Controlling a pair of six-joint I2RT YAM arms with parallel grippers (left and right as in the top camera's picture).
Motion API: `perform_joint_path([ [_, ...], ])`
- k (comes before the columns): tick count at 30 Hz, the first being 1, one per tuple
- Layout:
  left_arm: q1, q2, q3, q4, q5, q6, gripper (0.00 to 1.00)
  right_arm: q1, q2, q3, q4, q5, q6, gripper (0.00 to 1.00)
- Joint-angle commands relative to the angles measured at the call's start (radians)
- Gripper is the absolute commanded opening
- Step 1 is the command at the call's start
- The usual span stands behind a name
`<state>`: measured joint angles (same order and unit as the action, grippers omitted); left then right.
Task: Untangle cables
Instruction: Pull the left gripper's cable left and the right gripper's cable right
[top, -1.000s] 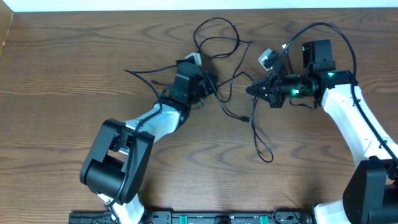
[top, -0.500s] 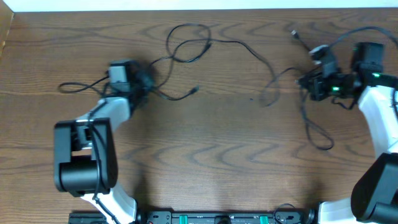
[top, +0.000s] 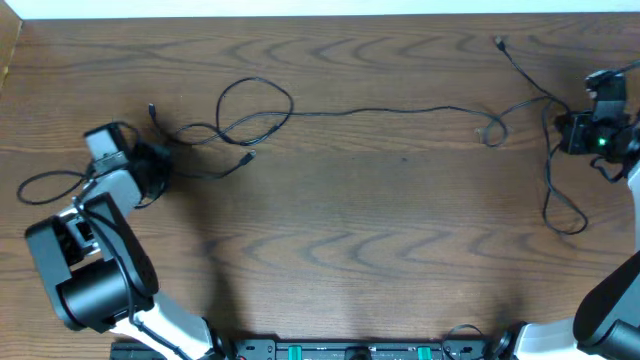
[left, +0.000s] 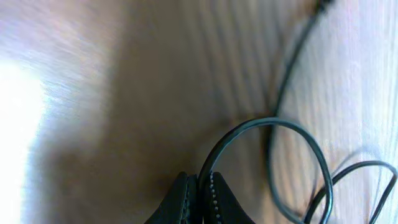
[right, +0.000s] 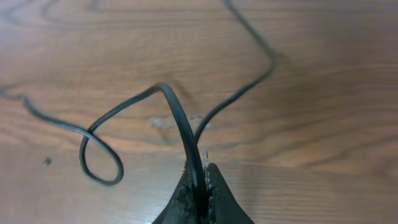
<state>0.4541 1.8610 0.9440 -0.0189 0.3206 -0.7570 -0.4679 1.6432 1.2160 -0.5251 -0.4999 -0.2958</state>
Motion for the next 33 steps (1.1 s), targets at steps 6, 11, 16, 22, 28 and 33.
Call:
perform_joint_path([
  [6,0.115,0.010,0.008,-0.027,-0.042,0.030,0.07,-0.007,-0.020,-0.001,0.084,0.355,0.232,0.01],
  [11,0.204,0.009,0.008,-0.039,-0.053,0.030,0.07,-0.036,-0.020,-0.001,0.098,0.488,0.351,0.01],
  [16,0.278,0.009,0.008,-0.084,-0.045,0.041,0.08,-0.056,-0.020,-0.001,0.127,0.415,0.396,0.01],
  [22,0.303,0.009,0.008,-0.105,-0.042,0.046,0.07,-0.051,-0.020,-0.001,0.133,0.397,0.388,0.01],
  [28,0.271,0.009,0.008,-0.108,0.020,0.115,0.07,-0.018,-0.020,-0.001,0.132,0.310,0.366,0.01],
  [33,0.204,0.009,0.008,-0.114,0.033,0.243,0.08,0.012,-0.020,-0.001,0.172,0.318,0.367,0.01],
])
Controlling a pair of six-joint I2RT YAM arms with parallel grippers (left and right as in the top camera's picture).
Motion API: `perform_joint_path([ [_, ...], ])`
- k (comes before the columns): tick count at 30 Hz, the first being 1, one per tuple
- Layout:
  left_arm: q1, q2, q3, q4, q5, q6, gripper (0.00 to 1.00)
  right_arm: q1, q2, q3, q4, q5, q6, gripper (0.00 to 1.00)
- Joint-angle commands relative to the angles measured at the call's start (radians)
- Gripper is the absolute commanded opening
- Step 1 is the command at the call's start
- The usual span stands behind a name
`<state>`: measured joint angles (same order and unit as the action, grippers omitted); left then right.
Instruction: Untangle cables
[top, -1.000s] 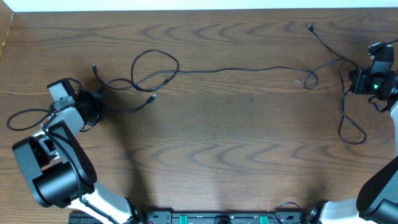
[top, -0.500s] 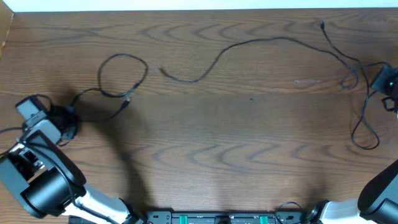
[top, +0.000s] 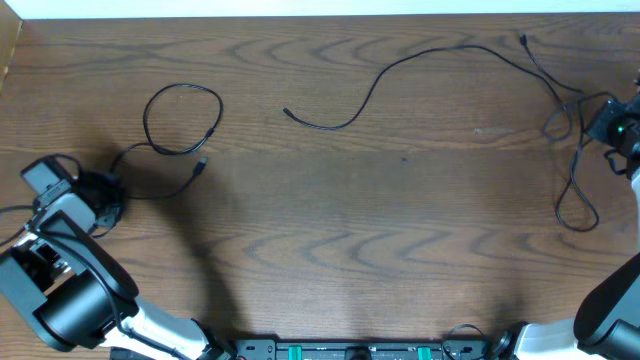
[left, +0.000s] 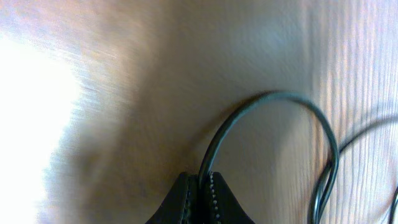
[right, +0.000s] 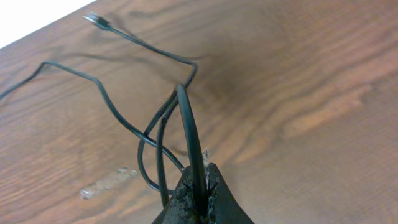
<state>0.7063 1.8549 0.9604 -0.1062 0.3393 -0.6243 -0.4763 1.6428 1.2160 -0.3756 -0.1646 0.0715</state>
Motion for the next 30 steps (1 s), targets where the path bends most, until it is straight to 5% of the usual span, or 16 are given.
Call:
perform_joint_path([
  [1,-0.066,0.015,-0.008,-0.028,0.016,0.132,0.08,0.022,-0.019,-0.001,0.043,-0.018,0.011,0.01],
  [11,-0.291,0.015,-0.008,-0.043,0.021,0.299,0.07,0.019,-0.019,0.000,0.277,0.274,0.098,0.01],
  [22,-0.342,0.015,-0.008,-0.081,-0.019,0.309,0.08,-0.109,-0.019,0.041,0.420,0.592,-0.155,0.01],
  [30,-0.343,0.015,-0.008,-0.106,-0.018,0.317,0.07,-0.193,-0.018,0.060,0.432,0.636,-0.269,0.01],
])
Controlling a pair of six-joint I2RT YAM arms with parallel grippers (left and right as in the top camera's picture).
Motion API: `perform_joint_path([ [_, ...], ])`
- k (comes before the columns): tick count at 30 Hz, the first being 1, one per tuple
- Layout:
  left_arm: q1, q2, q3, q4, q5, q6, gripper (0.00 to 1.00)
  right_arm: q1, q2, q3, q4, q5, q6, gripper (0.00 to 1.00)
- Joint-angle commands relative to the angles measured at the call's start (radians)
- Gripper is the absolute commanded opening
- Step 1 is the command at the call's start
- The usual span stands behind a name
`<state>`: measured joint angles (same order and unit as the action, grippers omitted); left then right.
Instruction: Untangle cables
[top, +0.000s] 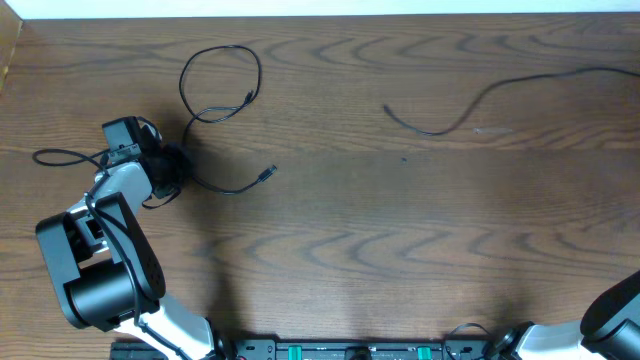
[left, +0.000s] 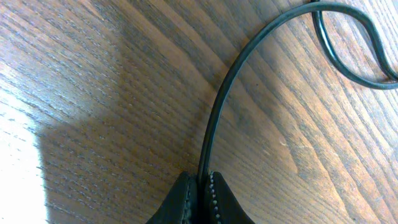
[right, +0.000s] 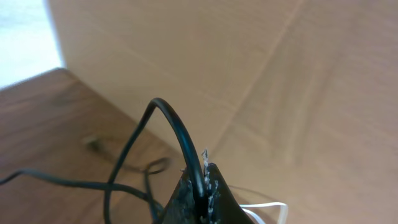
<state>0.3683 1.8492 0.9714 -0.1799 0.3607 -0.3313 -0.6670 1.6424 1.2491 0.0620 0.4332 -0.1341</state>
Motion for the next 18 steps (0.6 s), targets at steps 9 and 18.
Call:
perform_joint_path([
  [9,-0.005,0.021,-0.019,-0.055,-0.039,0.024,0.07,0.081,0.108,0.026,-0.039,-0.195,-0.002,0.07],
  [18,-0.005,0.020,-0.019,-0.059,-0.032,0.024,0.07,0.149,0.203,0.026,-0.162,-0.280,0.013,0.99],
])
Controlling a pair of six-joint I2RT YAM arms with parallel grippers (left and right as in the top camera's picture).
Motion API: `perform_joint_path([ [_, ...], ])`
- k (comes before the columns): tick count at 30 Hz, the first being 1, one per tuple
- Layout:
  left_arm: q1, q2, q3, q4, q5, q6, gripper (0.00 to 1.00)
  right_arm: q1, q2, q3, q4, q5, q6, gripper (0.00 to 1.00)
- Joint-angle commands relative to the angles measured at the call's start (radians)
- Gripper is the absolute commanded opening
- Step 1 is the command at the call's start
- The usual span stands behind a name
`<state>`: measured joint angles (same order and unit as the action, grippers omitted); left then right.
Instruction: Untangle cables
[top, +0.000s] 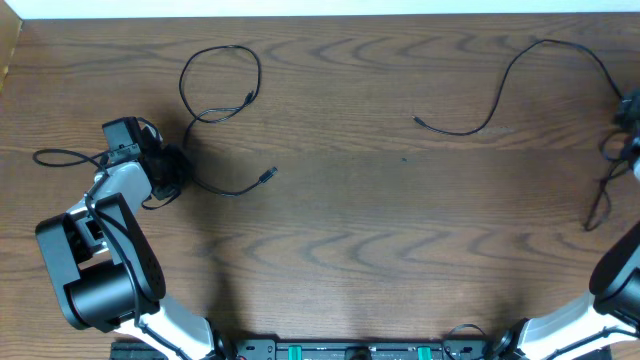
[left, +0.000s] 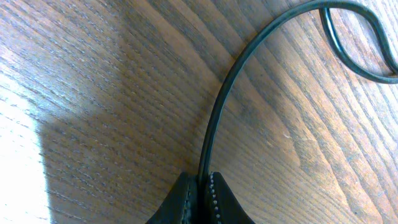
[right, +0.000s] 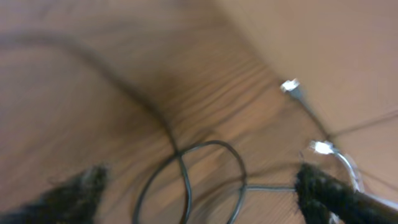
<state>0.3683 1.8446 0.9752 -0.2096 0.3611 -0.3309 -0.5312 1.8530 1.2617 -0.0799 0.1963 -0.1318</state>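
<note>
Two thin black cables lie apart on the wooden table (top: 350, 250). The left cable (top: 221, 48) forms a loop at the far left, with one plug end nearer the middle. My left gripper (top: 172, 165) is shut on it low over the table, and the cable (left: 219, 109) runs straight out from between the fingertips of the left gripper (left: 202, 179). The right cable (top: 541, 42) arcs across the far right. My right gripper (top: 630, 108) is at the right edge; in the blurred wrist view the right gripper (right: 200, 179) is open above a loop of that cable (right: 185, 174).
A silvery connector (right: 291, 86) and another bright plug tip (right: 320, 147) lie near the table's right edge, next to a tan wall. A cable tail (top: 598, 205) hangs toward the near right. The left arm's base fills the near left corner.
My right gripper, shut on the right cable and held up off the table, is now open low over it. The cable's free end has shifted to the right. The left side is unchanged.
Both grippers were shut on cables that crossed at a loop left of the middle. Then the cables lay apart, one on each side. Then the left gripper stood further in and the right one had left the overhead view. Now the right cable lies released.
</note>
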Motion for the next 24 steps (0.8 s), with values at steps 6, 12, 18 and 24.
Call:
perform_joint_path([
  [6,-0.005,0.024,-0.023,-0.029,0.002,0.024,0.08,0.026,-0.064,0.014,-0.091,-0.322,0.011,0.99],
  [12,-0.018,0.024,-0.023,-0.029,0.025,0.029,0.07,0.130,-0.062,0.014,-0.156,-0.573,0.039,0.99],
  [18,-0.102,0.024,-0.023,-0.028,0.031,0.114,0.07,0.323,-0.023,0.013,-0.145,-0.544,0.049,0.99],
  [24,-0.154,0.024,-0.023,-0.007,0.027,0.113,0.07,0.471,0.063,0.013,-0.048,-0.537,0.064,0.99],
])
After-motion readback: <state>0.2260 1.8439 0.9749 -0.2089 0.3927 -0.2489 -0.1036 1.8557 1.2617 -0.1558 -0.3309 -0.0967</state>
